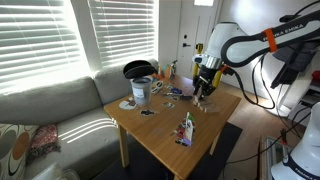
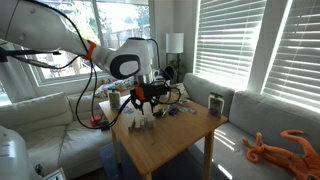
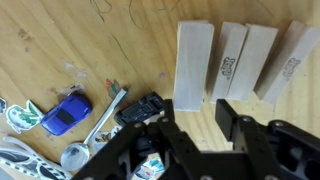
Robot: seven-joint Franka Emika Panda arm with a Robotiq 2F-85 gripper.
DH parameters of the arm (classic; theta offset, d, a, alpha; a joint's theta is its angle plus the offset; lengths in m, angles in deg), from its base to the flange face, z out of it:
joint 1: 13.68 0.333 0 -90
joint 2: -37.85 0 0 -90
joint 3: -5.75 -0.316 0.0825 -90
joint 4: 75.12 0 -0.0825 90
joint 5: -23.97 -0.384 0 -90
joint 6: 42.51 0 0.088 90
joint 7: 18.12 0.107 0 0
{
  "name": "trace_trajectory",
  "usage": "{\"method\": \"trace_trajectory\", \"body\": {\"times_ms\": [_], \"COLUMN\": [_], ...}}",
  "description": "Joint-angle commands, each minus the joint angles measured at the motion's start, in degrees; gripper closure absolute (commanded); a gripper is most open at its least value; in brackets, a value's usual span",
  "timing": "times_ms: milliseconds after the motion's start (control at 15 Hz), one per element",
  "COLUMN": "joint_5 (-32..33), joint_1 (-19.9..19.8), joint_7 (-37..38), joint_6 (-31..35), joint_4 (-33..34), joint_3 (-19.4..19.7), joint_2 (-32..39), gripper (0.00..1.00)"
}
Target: Move one wooden chip to the right and put it in a standing position
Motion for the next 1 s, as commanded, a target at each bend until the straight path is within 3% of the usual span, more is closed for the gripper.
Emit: {"method": "trace_trajectory", "body": {"times_ms": [0, 200, 533, 600, 667, 933], "joint_5": [-0.9, -0.2, 0.5, 0.5, 0.4, 0.7], "joint_1": [-0.1, -0.5, -0.9, -1.0, -1.0, -1.3], "joint_7": [-0.5, 0.1, 0.6, 0.6, 0.6, 0.7], "joint_6": [0.1, -0.2, -0.6, -0.5, -0.5, -0.3], "joint_4": [0.0, 0.3, 0.3, 0.3, 0.4, 0.3], "joint_3": [0.1, 0.0, -0.1, -0.1, -0.1, -0.2], "joint_2": [0.3, 0.5, 1.0, 1.1, 1.2, 1.4], "gripper": [0.72, 0.68, 0.28, 0.37, 0.55, 0.79]}}
